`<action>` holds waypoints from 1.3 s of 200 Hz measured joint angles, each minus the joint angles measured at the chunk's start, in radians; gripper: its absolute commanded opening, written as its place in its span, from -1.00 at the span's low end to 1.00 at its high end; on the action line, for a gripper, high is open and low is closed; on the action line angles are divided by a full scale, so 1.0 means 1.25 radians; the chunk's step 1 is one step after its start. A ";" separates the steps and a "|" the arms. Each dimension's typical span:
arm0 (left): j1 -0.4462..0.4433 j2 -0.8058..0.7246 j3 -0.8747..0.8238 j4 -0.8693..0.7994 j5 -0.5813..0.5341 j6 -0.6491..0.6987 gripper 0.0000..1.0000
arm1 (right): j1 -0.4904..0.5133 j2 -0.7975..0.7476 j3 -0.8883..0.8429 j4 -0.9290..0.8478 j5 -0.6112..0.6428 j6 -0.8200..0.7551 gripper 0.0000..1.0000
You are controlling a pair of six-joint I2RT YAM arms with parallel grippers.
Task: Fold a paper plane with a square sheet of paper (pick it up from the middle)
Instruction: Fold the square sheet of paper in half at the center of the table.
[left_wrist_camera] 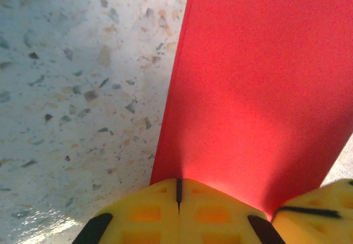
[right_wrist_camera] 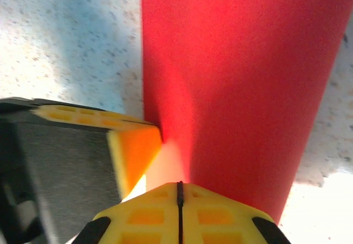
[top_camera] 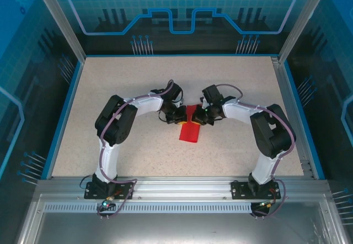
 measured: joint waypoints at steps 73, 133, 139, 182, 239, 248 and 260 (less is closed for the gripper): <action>0.000 0.001 0.000 0.000 0.000 0.000 -1.00 | -0.029 -0.001 -0.054 0.069 -0.038 -0.016 -0.80; 0.000 0.001 0.000 0.000 0.000 0.000 -1.00 | -0.053 -0.025 -0.119 0.136 -0.064 -0.031 -0.80; 0.000 0.001 0.000 0.000 0.000 0.000 -1.00 | -0.056 -0.027 -0.127 0.144 -0.066 -0.032 -0.80; 0.000 0.002 0.000 0.002 0.001 0.000 -1.00 | -0.064 -0.028 -0.178 0.186 -0.076 -0.056 -0.82; 0.000 0.002 0.000 0.002 0.001 0.001 -1.00 | -0.068 -0.036 -0.218 0.245 -0.079 -0.096 -0.84; 0.000 0.002 0.000 0.002 0.001 0.002 -1.00 | -0.068 -0.037 -0.220 0.250 -0.078 -0.100 -0.85; 0.000 0.002 0.000 0.002 0.001 0.006 -1.00 | -0.068 -0.038 -0.221 0.252 -0.078 -0.104 -0.85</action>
